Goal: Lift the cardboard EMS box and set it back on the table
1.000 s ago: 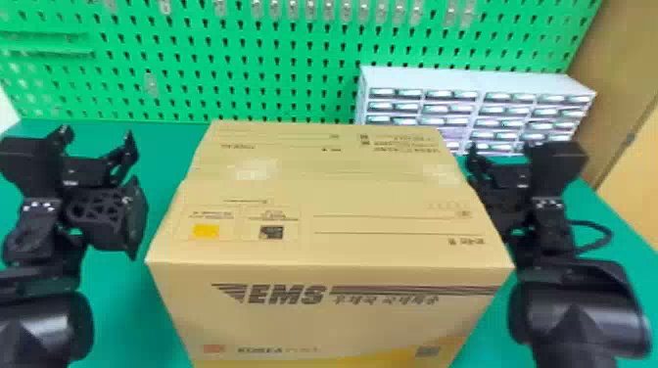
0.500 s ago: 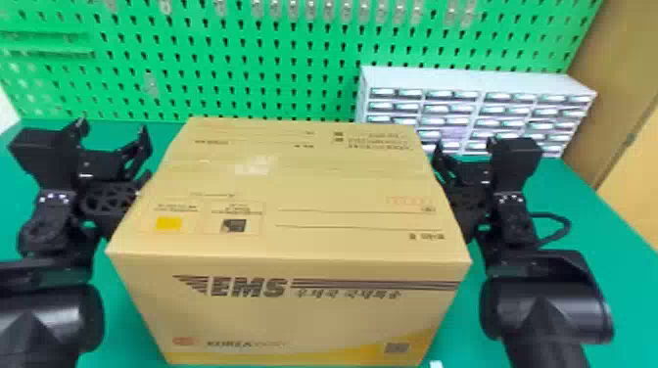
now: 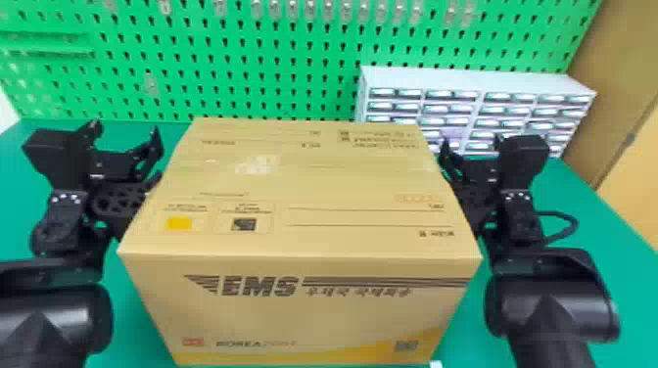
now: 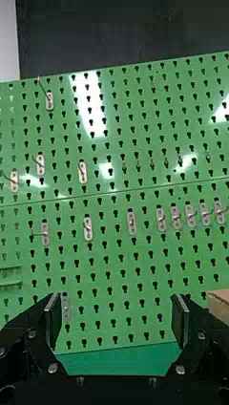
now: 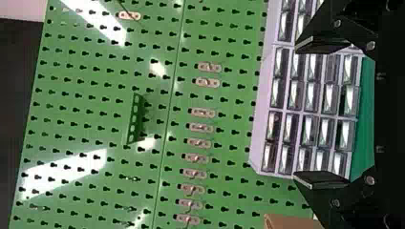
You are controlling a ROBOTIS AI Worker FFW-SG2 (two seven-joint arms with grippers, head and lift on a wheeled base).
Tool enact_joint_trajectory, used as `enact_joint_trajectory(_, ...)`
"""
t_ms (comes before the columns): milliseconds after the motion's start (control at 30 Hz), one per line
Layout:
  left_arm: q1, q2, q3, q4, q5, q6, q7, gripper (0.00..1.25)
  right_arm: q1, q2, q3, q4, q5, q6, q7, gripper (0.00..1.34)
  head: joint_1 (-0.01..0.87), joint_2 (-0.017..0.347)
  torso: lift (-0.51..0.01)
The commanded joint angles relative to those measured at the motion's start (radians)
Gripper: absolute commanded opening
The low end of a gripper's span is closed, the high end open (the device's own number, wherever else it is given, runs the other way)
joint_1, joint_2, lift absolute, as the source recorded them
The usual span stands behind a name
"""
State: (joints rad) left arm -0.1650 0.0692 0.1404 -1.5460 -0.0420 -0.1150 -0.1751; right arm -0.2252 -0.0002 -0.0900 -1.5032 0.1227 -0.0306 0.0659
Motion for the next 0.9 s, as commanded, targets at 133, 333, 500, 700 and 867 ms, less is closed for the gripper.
enact_joint_trajectory(133,0.004,0.0,-0.024,0.0,0.005,0.003,0.0,0.88,-0.011,-0.001,0.016,0.0,-0.002,0.0,0.0,1.0,0.678,-0.014,-0.096)
enact_joint_trajectory(333,0.006,0.0,-0.028,0.0,0.005,0.006,0.0,0.88,-0.013,-0.003,0.023,0.0,-0.002,0.001,0.0,1.0,0.678,-0.014,-0.096)
enact_joint_trajectory(500,0.006,0.0,-0.027,0.0,0.007,0.006,0.0,0.88,-0.014,-0.003,0.023,0.0,-0.002,0.005,0.0,1.0,0.678,-0.014,-0.096)
enact_joint_trajectory(700,0.006,0.0,-0.021,0.0,0.008,0.008,0.0,0.88,-0.014,-0.004,0.024,0.0,-0.002,0.012,0.0,1.0,0.678,-0.014,-0.096)
enact_joint_trajectory(867,-0.002,0.0,-0.012,-0.005,0.022,0.008,-0.001,0.88,-0.014,-0.007,0.026,-0.014,-0.002,0.029,0.0,1.0,0.678,-0.014,-0.096)
